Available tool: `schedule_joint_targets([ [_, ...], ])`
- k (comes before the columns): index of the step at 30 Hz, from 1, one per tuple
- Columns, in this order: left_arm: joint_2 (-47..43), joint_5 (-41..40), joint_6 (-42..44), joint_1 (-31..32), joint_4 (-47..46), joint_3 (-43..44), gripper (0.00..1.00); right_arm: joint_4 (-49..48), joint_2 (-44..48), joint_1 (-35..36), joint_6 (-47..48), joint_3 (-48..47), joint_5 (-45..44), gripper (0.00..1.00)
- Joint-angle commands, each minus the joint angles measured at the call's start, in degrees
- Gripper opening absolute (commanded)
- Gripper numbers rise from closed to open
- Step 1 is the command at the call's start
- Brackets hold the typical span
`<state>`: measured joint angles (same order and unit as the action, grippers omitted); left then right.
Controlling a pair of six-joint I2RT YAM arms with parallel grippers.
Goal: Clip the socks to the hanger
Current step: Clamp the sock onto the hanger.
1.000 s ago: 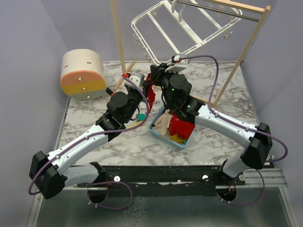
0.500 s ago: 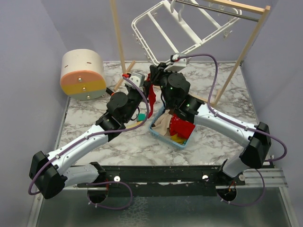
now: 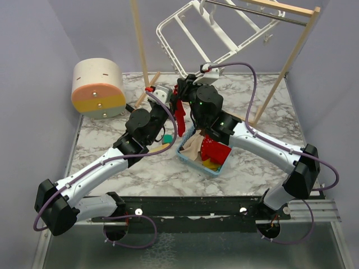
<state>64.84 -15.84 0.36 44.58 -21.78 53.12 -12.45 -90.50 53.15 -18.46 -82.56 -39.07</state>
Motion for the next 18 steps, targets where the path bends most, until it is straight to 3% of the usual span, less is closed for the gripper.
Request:
schedule_joint_targets([
  [1,0.50,-0.95,1.92,-0.37,-2.12,2.25,0.00,5.04,-1.35,-0.26,-0.59,-0.58,-0.56,0.01],
  [15,0.68,-0.05,1.02,-0.37,-2.68,2.08,0.00,5.56,-0.37,-0.26,-3.03,0.05,1.22,0.01],
  [18,0.15,-0.50,0.91,-0.37,-2.69,1.23,0.00,5.68,0.96,-0.24,-3.57,0.29,1.96,0.11],
])
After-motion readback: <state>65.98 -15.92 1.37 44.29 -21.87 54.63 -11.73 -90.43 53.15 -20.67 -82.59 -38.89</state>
